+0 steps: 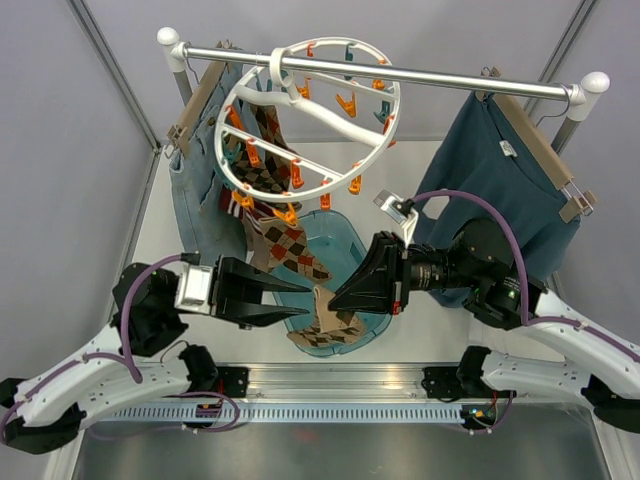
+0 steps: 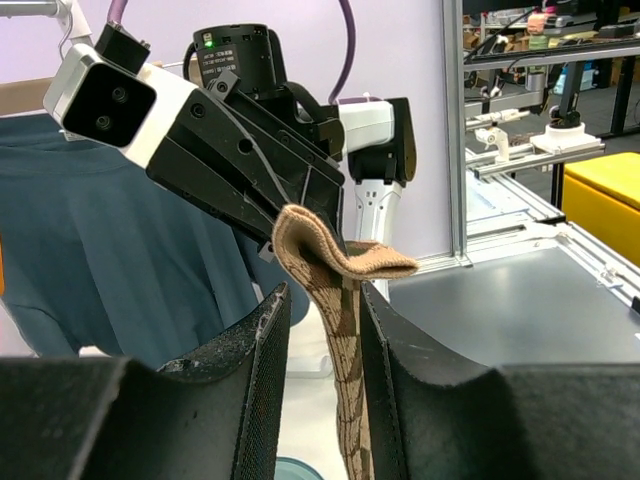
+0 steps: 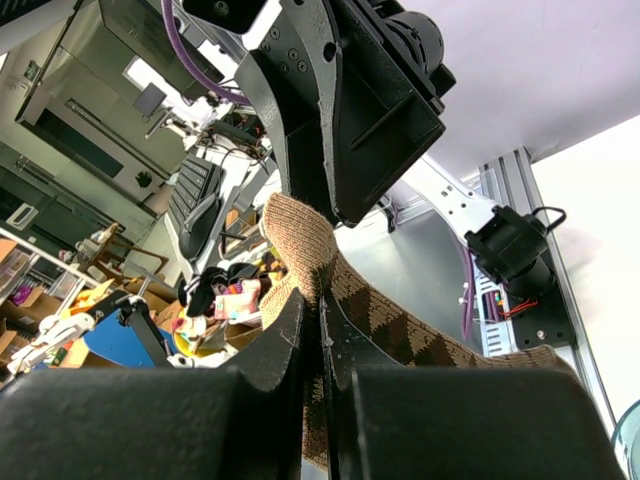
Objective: Clip the socks to the hanger
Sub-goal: Pick up the sock from the bin.
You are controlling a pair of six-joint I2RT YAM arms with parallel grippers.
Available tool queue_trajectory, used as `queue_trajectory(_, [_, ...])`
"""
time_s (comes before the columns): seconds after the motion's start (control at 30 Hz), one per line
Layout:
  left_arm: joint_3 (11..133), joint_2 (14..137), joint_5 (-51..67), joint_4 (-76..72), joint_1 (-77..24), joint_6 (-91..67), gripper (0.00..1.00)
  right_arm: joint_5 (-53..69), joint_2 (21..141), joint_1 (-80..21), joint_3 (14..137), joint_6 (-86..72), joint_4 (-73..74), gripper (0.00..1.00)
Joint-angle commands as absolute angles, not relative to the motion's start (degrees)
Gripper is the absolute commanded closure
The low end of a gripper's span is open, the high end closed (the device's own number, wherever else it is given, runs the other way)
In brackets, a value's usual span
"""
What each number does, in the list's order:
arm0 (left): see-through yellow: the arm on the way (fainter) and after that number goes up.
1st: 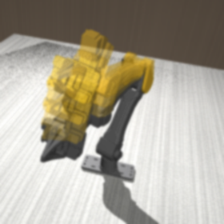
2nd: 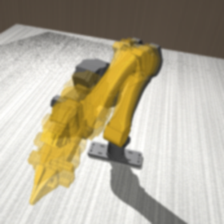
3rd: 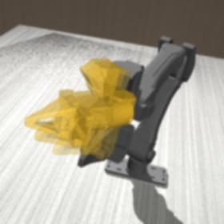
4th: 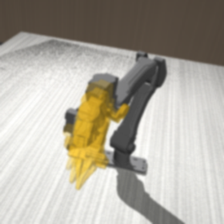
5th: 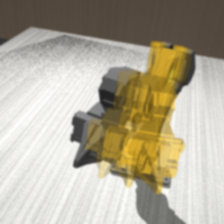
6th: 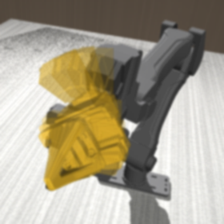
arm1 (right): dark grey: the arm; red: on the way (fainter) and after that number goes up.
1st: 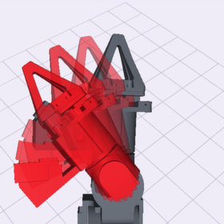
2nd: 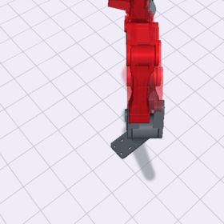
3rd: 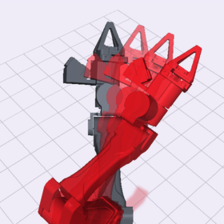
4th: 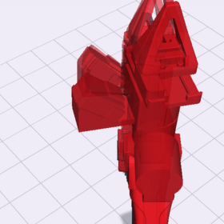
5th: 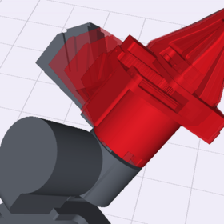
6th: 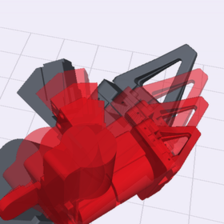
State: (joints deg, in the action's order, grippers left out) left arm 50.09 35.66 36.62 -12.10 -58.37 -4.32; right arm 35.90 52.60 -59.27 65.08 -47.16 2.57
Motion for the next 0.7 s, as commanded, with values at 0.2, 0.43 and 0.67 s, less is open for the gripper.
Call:
queue_trajectory(0.2, [53.5,39.3,39.0,-13.8,-58.4,-2.9,0.61,37.6,52.8,-59.2,65.6,-47.1,0.4,1.00])
queue_trajectory(0.43, [53.8,40.3,39.6,-15.0,-58.4,-3.5,0.61,37.9,53.2,-59.3,65.6,-47.1,0.4,0.99])
queue_trajectory(0.67, [54.8,41.7,41.0,-15.2,-58.4,-3.6,0.61,38.1,54.3,-59.2,65.6,-46.9,0.4,0.99])
